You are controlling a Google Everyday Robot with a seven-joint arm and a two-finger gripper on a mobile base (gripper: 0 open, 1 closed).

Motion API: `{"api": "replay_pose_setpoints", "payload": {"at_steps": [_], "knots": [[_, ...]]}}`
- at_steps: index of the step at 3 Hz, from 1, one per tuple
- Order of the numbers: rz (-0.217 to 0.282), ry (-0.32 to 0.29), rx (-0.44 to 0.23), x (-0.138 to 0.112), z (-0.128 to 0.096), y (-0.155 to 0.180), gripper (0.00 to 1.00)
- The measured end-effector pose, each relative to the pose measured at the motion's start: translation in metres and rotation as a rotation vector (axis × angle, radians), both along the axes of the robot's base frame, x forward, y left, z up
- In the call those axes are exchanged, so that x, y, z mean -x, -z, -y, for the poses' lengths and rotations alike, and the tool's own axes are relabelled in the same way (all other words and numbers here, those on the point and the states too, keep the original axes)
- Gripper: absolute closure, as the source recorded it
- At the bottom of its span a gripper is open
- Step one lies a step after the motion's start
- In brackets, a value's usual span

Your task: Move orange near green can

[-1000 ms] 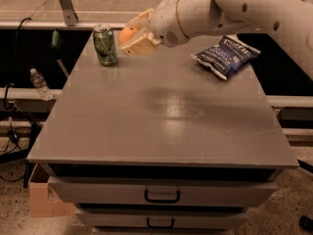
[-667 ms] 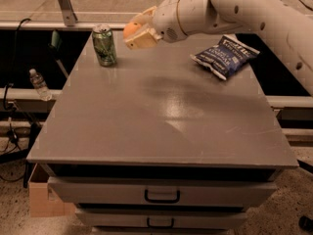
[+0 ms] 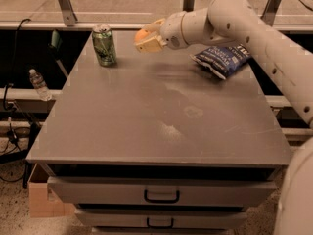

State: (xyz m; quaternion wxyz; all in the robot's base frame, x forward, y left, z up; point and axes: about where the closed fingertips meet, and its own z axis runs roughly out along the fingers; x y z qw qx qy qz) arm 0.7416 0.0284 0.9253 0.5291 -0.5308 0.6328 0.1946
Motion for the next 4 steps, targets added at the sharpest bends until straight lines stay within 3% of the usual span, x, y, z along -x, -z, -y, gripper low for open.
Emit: {"api": "replay_pose_setpoints", "payload": {"at_steps": [1, 3, 4], "knots": [[-0.039, -0.007, -0.016, -0.013, -0.006, 0.021, 1.00], [-0.141, -0.120, -0.025, -0.026, -0.053, 0.062, 1.00], [-0.188, -0.152, -0.019, -0.028, -0.067, 0.076, 0.74]]}}
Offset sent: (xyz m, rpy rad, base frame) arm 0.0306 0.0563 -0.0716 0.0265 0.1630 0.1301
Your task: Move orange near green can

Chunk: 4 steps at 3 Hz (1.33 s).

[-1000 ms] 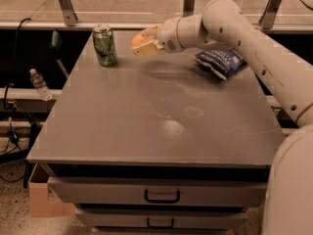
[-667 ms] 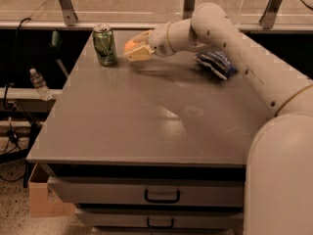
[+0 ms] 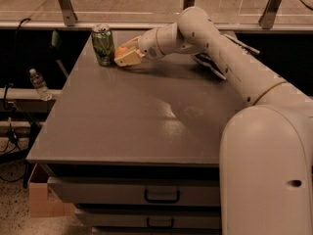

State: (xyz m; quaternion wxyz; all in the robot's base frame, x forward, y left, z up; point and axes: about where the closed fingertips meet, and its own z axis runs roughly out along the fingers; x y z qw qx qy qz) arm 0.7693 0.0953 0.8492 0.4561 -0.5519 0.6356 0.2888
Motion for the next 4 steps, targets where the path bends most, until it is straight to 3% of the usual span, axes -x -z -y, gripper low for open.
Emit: {"api": "replay_pose_setpoints", "payload": {"at_steps": [3, 4], "knots": [[-0.024, 0.000, 0.005, 0.0012, 0.0005, 0.0057, 0.04], [-0.035, -0.003, 0.008, 0.0041, -0.0005, 0.0071, 0.00]]}}
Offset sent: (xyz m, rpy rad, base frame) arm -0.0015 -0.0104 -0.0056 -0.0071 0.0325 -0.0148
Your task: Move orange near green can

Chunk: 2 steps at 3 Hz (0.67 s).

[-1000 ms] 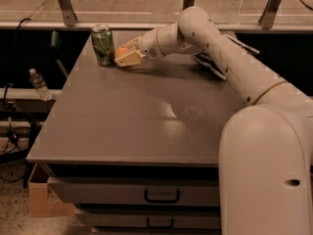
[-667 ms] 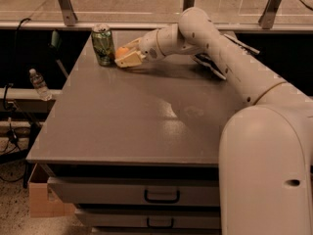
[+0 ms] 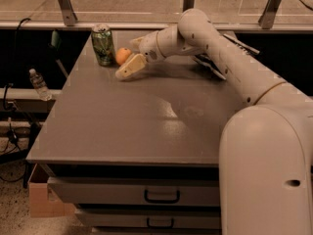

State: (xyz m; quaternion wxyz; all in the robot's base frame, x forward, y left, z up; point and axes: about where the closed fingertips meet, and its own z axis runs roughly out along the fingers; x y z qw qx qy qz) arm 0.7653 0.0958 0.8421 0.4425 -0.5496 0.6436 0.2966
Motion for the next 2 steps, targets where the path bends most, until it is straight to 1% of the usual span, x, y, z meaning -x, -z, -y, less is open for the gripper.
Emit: {"api": "replay_pose_setpoints", "payload": {"at_steps": [1, 2], "knots": [[0.021, -0.005, -0.014, 0.008, 0.001, -0.014, 0.00], [0.095, 0.009, -0.027, 0.032, 0.018, -0.053, 0.00]]}}
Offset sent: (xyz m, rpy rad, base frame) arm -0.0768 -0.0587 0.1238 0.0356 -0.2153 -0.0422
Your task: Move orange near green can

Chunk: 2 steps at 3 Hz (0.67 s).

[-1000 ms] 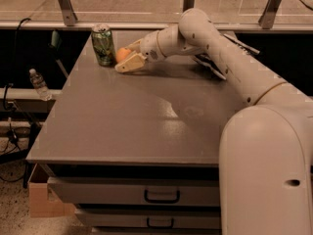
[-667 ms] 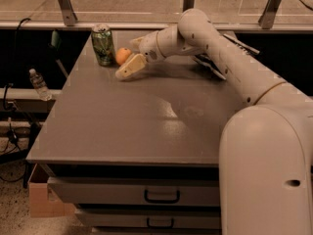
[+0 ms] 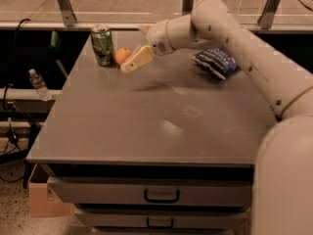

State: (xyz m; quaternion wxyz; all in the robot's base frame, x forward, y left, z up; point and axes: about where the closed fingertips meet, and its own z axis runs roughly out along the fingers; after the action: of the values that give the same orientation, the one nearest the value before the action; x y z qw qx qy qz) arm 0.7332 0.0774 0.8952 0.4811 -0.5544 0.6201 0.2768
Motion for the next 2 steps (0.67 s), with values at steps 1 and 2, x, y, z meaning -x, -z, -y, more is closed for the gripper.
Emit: {"api": "replay_pose_setpoints", "payload": {"at_steps": [1, 2], "knots": [[0.130, 0.045, 0.007, 0.050, 0.037, -0.063, 0.00], [0.266, 0.084, 0.013, 0.112, 0.066, -0.124, 0.00]]}}
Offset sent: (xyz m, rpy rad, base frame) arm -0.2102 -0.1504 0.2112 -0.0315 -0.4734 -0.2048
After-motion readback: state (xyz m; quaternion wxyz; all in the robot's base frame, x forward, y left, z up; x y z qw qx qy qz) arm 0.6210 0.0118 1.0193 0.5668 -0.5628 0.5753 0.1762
